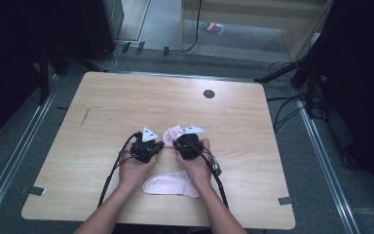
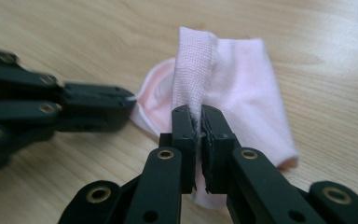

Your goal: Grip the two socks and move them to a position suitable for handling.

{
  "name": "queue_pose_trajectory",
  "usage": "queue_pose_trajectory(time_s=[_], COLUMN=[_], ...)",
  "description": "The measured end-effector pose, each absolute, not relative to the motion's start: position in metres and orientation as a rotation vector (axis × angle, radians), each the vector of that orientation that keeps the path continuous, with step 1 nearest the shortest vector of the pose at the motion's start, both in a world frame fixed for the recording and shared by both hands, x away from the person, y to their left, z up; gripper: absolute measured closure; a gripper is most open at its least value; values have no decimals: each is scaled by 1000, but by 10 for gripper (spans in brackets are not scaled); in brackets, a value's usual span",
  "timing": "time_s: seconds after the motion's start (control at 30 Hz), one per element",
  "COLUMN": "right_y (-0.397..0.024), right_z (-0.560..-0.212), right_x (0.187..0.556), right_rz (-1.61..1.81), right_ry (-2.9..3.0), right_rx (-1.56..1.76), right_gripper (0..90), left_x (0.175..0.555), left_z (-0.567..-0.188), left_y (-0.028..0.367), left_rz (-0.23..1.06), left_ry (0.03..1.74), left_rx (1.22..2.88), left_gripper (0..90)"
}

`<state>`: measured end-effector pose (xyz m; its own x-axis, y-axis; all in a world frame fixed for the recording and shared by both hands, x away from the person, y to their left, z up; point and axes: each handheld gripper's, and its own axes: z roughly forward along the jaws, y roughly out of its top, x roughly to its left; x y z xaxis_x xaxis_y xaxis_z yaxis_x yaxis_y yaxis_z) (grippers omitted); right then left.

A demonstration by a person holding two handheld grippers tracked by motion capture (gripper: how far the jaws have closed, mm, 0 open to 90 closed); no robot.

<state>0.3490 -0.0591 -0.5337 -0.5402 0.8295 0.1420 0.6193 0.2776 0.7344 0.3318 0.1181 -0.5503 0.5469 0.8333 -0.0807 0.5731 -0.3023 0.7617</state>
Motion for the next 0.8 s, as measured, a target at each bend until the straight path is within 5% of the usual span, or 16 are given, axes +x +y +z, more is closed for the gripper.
queue_pose_trajectory(time_s=[0.33,0.8], right_y=[-109,-176], right_z=[-507,-539], right_x=[356,374], right_rz=[1381,1376], right_ry=[2035,1860], right_rx=[1613,1971], right_gripper=[872,859], left_x=[333,334], left_z=[-550,-547], left_y=[126,130], left_rz=[405,401], left_ry=[1165,1155], left_rx=[1995,2025], left_gripper=[900,900])
